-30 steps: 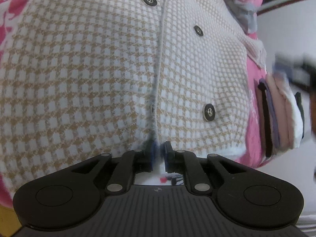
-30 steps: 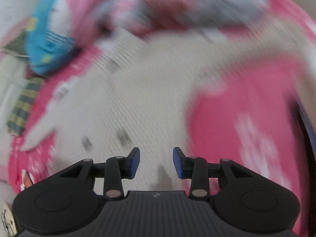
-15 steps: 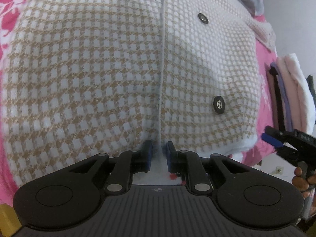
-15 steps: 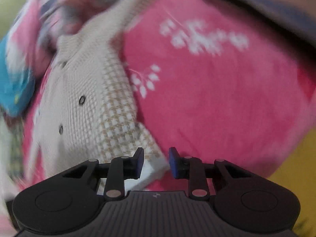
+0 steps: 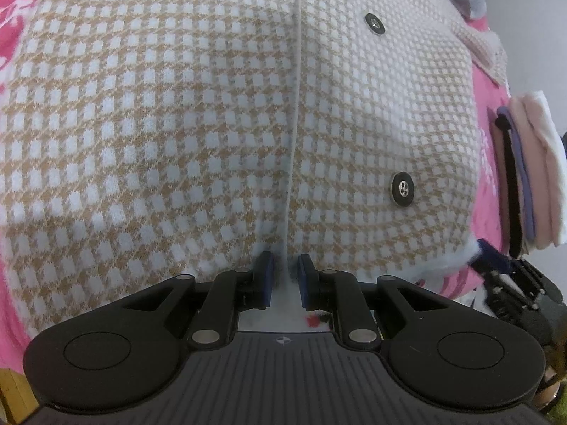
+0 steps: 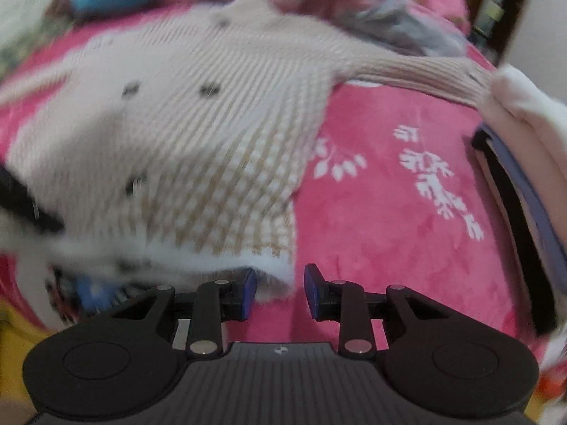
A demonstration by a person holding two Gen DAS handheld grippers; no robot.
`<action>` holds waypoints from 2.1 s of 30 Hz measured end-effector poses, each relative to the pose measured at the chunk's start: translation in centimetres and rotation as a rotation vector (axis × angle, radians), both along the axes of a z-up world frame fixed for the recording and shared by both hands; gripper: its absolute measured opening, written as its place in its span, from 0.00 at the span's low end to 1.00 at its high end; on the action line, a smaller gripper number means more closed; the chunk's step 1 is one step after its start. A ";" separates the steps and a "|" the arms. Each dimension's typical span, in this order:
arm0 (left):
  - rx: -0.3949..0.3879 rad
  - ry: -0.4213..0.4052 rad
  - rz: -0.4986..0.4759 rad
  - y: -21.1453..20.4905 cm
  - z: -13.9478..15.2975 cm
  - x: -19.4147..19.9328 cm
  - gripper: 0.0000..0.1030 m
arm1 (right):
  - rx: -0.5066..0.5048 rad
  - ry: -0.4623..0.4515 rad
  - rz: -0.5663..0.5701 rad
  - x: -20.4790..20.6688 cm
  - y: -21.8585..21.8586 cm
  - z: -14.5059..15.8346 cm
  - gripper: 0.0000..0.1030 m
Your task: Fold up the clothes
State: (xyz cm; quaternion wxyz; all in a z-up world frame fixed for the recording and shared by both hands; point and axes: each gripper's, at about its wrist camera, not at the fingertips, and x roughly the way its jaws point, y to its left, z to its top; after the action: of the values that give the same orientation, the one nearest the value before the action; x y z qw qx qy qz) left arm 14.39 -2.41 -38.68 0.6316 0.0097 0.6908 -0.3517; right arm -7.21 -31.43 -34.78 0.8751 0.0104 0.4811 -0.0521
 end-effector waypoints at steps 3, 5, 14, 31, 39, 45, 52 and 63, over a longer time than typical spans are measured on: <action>-0.002 -0.003 0.005 0.0 -0.1 -0.1 0.15 | 0.055 -0.041 -0.061 -0.6 -0.5 0.3 0.30; -0.004 -0.004 0.011 0.0 -0.1 -0.2 0.15 | 0.043 -0.047 -0.087 -0.5 -0.4 -0.4 0.30; -0.016 -0.002 0.051 0.4 -0.4 -0.3 0.16 | -0.147 -0.185 -0.213 0.4 2.2 -2.3 0.17; -0.030 -0.021 0.071 0.5 -0.3 -0.3 0.18 | -0.196 -0.085 -0.295 -5.7 -1.4 -2.8 0.66; -0.060 -0.045 0.081 1.4 -0.2 -0.5 0.18 | -0.307 -0.048 -0.011 -4.3 -1.0 -1.5 0.68; -0.089 -0.062 0.102 1.9 -0.2 -1.0 0.18 | -0.539 -0.044 0.222 -5.4 3.0 -3.2 0.75; -0.108 -0.052 0.113 2.4 0.1 -1.0 0.18 | -0.735 0.088 0.512 -9.7 5.2 -3.5 0.86; -0.163 -0.272 0.064 2.3 7.9 0.1 0.18 | -0.276 -0.106 -0.052 5.6 -0.8 10.3 0.47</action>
State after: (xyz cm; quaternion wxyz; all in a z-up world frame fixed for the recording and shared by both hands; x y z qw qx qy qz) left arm 14.46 -0.07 -30.77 0.7289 -0.0163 0.5680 -0.3818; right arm -1.62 -32.23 -24.46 0.8907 -0.0949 0.4220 -0.1399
